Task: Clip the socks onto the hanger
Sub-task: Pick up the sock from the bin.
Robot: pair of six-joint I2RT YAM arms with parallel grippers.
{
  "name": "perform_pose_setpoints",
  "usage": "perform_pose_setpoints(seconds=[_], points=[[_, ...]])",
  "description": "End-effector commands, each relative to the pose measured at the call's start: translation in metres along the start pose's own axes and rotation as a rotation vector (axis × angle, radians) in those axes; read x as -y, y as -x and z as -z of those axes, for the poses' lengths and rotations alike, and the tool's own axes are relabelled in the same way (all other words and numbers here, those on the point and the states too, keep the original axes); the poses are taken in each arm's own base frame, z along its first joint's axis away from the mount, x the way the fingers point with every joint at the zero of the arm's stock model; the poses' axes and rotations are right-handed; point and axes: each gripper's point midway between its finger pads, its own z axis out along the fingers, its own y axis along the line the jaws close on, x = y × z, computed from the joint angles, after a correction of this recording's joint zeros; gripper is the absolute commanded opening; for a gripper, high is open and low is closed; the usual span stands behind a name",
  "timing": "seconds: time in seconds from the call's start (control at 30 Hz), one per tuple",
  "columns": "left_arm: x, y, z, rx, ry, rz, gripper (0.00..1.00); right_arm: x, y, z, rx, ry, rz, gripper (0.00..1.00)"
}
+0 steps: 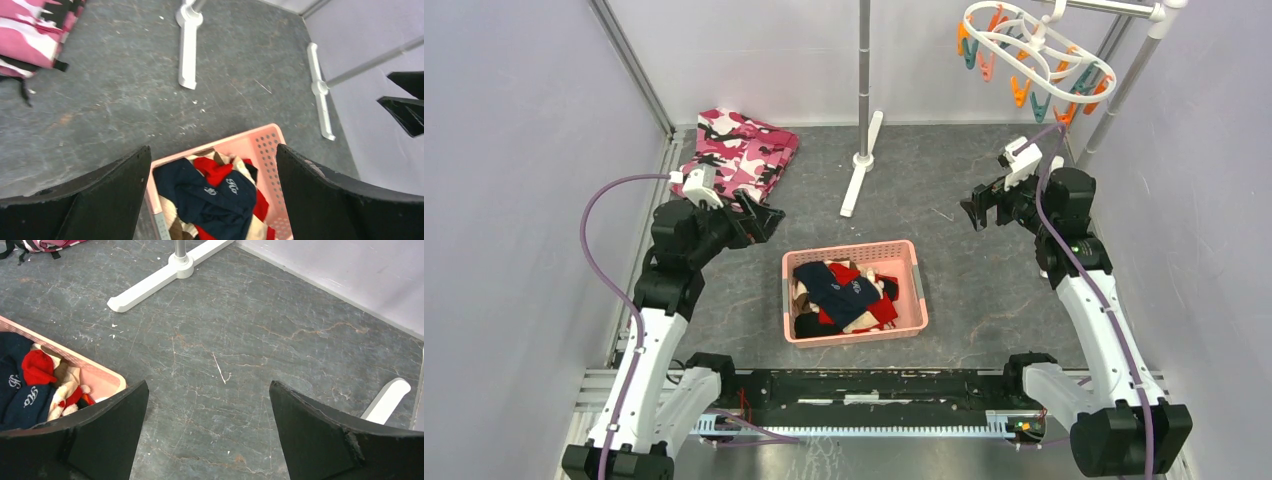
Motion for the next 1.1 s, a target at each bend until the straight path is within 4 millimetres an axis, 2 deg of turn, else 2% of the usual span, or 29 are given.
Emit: perform_pose_setpoints(seconds=[0.0,0.23,0.33,0.43,0.53,0.63,0.8,0.83,0.9,0.97,1.07], points=[[0.035,0.014,0.004,-0.003,-0.150,0.068,1.00,0.003,0.007,0.005,0.024,-0.028,-0.016,0.98],[0.049,-0.001,-0.004,-0.052,-0.278,0.172,1.00,-0.014,0.014,0.004,0.058,0.089,0.048,0.98],[0.050,-0.005,-0.006,-0.077,-0.292,0.161,1.00,-0.042,0.013,0.004,0.085,0.276,0.170,0.98],[0.049,-0.006,-0.005,-0.094,-0.283,0.106,1.00,-0.067,-0.002,0.004,0.039,0.463,0.293,0.98],[0.057,0.000,-0.004,-0.093,-0.253,0.018,1.00,-0.071,-0.013,-0.007,-0.046,0.547,0.226,0.98],[0.067,0.000,-0.007,-0.090,-0.179,-0.115,1.00,-0.074,-0.018,-0.017,-0.070,0.628,0.236,0.98],[0.075,-0.018,-0.015,-0.100,-0.176,-0.183,1.00,-0.064,-0.020,-0.026,0.030,0.464,0.374,0.98],[0.080,-0.020,-0.018,-0.082,-0.215,-0.163,1.00,-0.069,-0.021,-0.023,0.049,0.480,0.373,0.98],[0.089,-0.034,-0.023,-0.095,-0.292,-0.096,1.00,-0.091,-0.024,-0.018,0.073,0.611,0.314,0.98],[0.107,-0.040,-0.028,-0.100,-0.410,-0.028,1.00,-0.119,-0.029,-0.011,0.102,0.824,0.254,0.98],[0.112,-0.054,-0.043,-0.170,-0.454,0.003,0.95,-0.137,-0.046,-0.015,0.046,0.913,0.322,0.94]])
